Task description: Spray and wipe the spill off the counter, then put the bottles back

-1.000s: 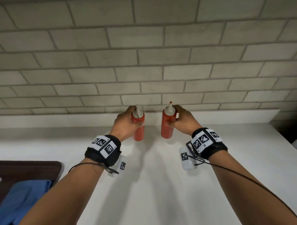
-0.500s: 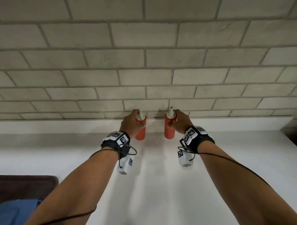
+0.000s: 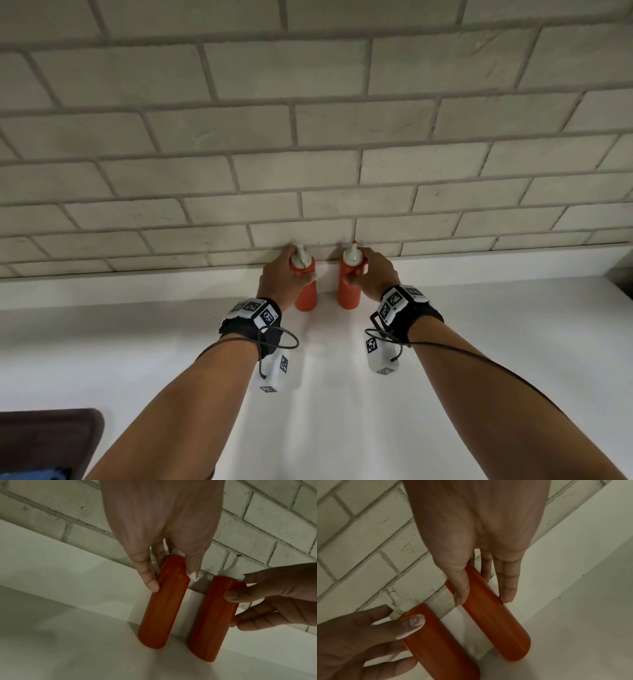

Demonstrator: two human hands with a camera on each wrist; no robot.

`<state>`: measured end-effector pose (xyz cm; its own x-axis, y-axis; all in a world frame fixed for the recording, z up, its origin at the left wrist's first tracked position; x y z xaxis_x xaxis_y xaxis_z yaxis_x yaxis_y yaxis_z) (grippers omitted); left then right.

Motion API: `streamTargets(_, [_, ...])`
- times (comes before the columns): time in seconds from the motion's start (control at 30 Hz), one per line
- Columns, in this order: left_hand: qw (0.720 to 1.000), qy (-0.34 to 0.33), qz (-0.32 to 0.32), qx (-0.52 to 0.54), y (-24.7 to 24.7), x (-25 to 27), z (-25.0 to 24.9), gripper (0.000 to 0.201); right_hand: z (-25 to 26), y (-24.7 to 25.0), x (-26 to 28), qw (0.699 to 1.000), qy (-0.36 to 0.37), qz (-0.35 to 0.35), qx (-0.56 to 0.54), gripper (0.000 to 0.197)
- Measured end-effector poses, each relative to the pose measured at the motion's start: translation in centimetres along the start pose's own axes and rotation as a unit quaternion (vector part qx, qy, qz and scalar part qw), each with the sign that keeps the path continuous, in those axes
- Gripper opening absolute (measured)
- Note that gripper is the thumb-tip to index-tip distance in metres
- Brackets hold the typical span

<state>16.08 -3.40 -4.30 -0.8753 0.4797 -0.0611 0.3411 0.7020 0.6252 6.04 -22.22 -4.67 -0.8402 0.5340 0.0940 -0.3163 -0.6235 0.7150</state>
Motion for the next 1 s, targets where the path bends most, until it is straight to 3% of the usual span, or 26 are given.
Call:
streamTargets(0.23, [1.000, -0.003, 0.005, -0.002, -0.2, 0.1, -0.2, 0.058, 0.7, -1.0, -0.1, 1.000, 0.009, 0.007, -0.014, 0.065])
streamTargets(0.4, [1.000, -0.010, 0.022, -0.009, -1.1, 0.0, -1.1, 0.077, 1.1, -1.9, -0.1, 0.999, 0.019, 0.019, -0.033, 0.065])
streamTargets(0.57, [1.000, -0.017, 0.014, -0.021, -1.7, -0.2, -1.6, 0.068, 1.1, -2.1, -0.1, 0.999, 0.017, 0.025, -0.039, 0.066])
streamTargets(0.83, [1.000, -0.025, 0.003, -0.012, -1.8, 0.1, -1.4, 0.072, 1.2, -2.2, 0.1, 0.999, 0.017, 0.022, -0.039, 0.064])
streamTargets(1.0, [1.000, -0.015, 0.025, -0.006, -2.0, 0.4, -0.3, 0.101, -0.3, -2.4, 0.4, 0.998, 0.003, 0.047, -0.039, 0.086])
Point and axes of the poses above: each hand's wrist, its own x-axis away from the middle knuckle, its own y-axis out of the back of the hand, z = x × y, the point moved 9 cm from there along -x, towards the middle knuckle, and after that the axes turned 3 degrees about z, right-handed, at the moved point
